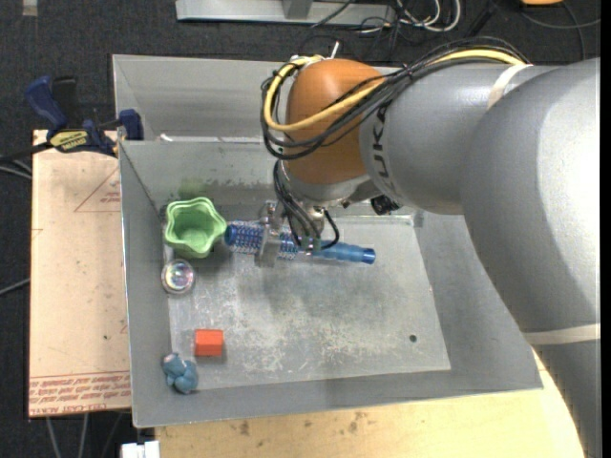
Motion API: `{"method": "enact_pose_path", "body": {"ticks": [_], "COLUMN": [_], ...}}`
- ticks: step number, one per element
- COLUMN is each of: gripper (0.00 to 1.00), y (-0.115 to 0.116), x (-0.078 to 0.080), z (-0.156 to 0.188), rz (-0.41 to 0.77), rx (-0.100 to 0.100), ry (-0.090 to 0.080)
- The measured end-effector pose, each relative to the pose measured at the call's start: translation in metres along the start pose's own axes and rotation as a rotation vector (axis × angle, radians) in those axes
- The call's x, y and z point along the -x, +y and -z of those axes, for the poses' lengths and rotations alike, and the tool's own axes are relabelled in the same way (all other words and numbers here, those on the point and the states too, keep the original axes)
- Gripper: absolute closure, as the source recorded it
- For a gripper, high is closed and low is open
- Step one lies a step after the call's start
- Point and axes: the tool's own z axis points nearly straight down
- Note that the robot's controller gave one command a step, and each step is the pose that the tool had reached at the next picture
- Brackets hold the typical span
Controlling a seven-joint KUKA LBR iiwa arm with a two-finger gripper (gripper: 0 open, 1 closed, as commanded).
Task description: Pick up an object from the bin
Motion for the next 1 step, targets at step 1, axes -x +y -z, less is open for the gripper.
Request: {"method": "enact_pose_path", "body": {"ticks": [1], "gripper": [1.00], "y": [0.0001], "x": [0.0000], "z": [-0.0004], "rz": [0.000], "rx": [0.000], "ry": [0.000]}}
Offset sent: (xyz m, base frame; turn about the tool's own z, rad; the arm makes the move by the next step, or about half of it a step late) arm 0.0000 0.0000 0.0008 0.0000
